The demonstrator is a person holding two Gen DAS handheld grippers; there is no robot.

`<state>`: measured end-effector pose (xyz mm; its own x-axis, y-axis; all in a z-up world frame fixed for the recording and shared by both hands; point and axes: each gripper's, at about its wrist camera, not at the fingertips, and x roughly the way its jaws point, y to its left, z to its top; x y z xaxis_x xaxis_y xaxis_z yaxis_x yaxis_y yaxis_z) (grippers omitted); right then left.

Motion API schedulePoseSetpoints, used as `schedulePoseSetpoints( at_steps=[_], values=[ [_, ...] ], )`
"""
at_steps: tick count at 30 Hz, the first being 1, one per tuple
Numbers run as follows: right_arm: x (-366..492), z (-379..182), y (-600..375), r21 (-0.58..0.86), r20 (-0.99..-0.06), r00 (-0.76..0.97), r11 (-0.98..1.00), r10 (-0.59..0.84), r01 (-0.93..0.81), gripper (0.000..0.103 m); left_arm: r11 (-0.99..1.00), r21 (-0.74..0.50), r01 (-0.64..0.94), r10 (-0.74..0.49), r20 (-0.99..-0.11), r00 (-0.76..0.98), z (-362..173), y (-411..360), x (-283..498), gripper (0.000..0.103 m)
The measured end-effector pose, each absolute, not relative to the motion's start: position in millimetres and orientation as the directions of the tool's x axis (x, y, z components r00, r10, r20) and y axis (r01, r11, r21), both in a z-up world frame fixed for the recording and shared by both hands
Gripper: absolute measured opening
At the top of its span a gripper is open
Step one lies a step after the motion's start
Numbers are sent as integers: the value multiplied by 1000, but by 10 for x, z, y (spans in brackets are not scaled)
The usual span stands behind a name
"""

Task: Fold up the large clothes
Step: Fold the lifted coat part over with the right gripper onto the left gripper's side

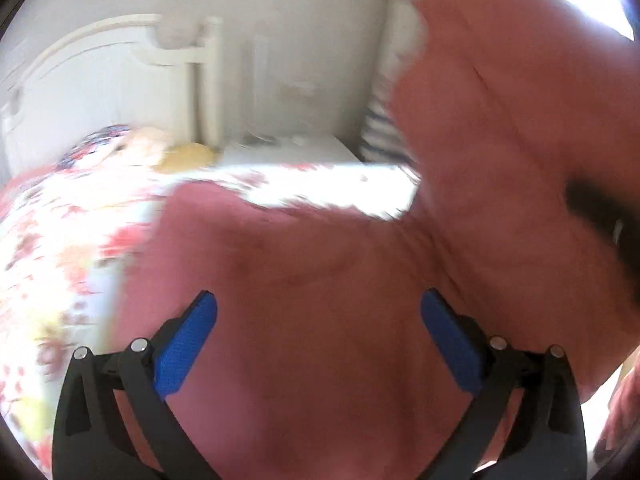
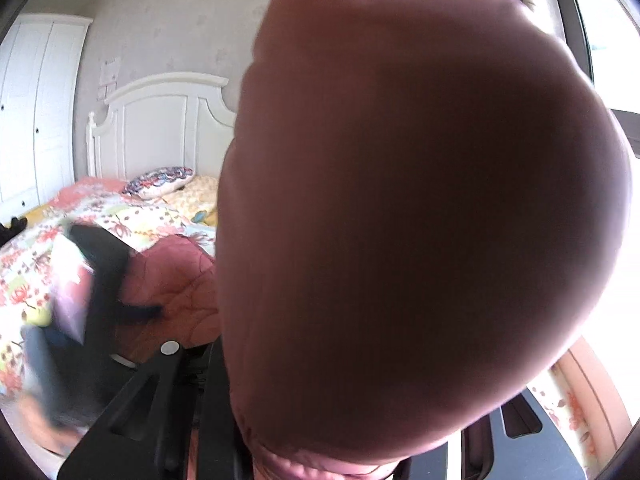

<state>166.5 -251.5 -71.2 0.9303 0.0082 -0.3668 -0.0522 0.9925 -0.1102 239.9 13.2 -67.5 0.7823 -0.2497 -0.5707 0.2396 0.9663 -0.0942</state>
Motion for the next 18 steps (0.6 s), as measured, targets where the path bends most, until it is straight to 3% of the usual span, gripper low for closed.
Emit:
schedulePoseSetpoints(
  at_steps=[3, 4, 6, 13, 17, 18],
  values=[
    [1668, -732, -2371, -170, -361, 932, 985, -25, -40, 37, 989, -134, 65, -133, -594, 793, -732, 694, 2574, 100],
    [1670, -742, -2310, -190, -357, 933, 981, -33, -38, 37, 983, -180, 41, -148, -633, 760, -843, 887, 2688, 95],
    [1678, -776, -2145, -241, -352, 935, 970, -50, -38, 37, 965, -248, 82, -233, -677, 698, -1027, 1027, 2823, 74],
    [1680, -1115, -1344, -461, -336, 940, 881, -61, -108, 39, 920, -383, 85, -335, -657, 675, -1171, 1250, 2876, 73],
    [1723, -1930, -745, -788, -358, 920, 580, -157, -207, 49, 920, -391, -34, -248, -645, 723, -1051, 1639, 2660, 73],
    [1716, -2055, -702, -830, -323, 928, 527, -185, -183, 49, 921, -380, -82, -201, -647, 736, -1011, 1783, 2607, 73]
  ],
)
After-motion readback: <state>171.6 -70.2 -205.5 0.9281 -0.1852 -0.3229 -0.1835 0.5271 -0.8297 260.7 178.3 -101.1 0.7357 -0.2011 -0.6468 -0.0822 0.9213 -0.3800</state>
